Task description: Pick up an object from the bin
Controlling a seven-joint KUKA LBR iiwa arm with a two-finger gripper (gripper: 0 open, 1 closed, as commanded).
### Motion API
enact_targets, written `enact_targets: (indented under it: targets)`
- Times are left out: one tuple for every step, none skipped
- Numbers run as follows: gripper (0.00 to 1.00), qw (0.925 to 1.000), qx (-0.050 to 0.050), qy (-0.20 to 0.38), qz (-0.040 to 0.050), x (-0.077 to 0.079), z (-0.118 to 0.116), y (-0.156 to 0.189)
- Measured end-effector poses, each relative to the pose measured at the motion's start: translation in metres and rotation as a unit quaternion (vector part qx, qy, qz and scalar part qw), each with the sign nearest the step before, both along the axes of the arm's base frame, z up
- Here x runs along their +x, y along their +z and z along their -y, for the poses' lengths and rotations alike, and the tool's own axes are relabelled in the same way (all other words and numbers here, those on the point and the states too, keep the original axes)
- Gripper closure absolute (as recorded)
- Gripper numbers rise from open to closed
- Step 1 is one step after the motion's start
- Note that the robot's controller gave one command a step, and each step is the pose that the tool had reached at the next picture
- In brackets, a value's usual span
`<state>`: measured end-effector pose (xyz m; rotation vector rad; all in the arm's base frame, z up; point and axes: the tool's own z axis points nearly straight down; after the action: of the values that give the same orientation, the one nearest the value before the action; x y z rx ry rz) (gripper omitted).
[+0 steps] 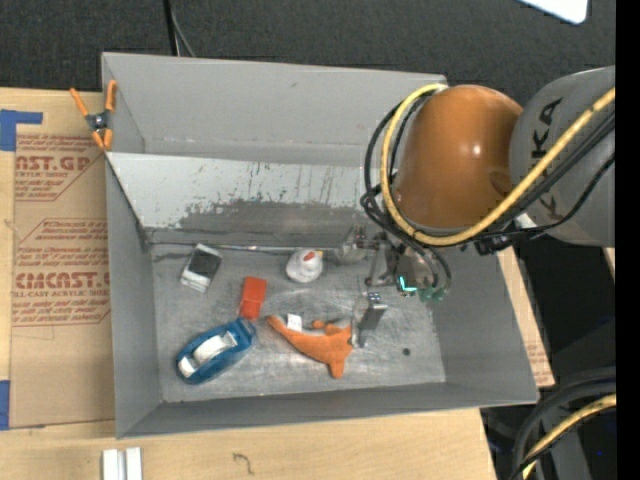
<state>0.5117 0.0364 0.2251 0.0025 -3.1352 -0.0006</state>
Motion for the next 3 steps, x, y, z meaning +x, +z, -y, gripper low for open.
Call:
enact_targets:
  targets:
    - [0.0,1.0,0.0,-0.001,0.0038,0.002,0.0,0.004]
    - [0.0,0.9996,0.0,0.028,0.0077,0.001,0.005,-0.027]
    - [0.0,0.9958,0.0,0.091,0.0059,-0.006,0.002,-0.102]
